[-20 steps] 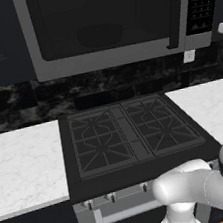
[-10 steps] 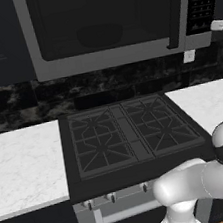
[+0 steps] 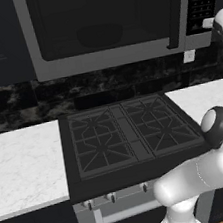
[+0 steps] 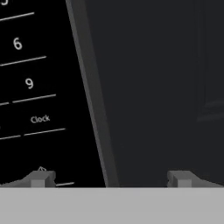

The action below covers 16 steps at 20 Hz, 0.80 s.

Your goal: Open the microwave, place the bowl with waffle inside the microwave, then close the microwave door and turn it on.

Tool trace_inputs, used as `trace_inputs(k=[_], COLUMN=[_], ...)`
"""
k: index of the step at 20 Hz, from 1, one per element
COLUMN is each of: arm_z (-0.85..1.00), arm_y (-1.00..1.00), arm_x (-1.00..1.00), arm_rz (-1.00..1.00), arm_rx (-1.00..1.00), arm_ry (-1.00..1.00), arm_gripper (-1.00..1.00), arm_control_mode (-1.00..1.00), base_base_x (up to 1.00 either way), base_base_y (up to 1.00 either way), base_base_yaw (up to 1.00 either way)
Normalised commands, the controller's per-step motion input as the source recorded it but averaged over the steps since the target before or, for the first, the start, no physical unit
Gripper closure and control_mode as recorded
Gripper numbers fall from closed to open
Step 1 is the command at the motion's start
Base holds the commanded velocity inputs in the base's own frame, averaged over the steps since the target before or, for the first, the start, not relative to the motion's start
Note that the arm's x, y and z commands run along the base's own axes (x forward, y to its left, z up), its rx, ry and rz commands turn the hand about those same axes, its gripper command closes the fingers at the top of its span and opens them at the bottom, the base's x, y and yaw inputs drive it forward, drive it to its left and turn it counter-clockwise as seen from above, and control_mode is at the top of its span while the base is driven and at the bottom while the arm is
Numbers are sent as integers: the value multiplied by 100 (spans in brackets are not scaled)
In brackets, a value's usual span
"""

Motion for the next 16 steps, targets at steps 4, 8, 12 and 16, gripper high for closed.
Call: trace_inputs(k=[4, 8, 12, 16], arm_z=[0, 0, 0, 0], arm_y=[0, 0, 0, 2], arm_x=[32, 11, -51, -100], arm_rz=[0, 0, 0, 0], arm_rx=[0, 0, -2, -4], arm_ry=[4, 2, 0, -1], arm_gripper=[-100, -100, -100, -100], arm_control_mode=[-100, -100, -100, -100], base_base_x=[0, 0, 0, 0], base_base_y=[0, 0, 0, 0], base_base_yaw=[0, 0, 0, 0])
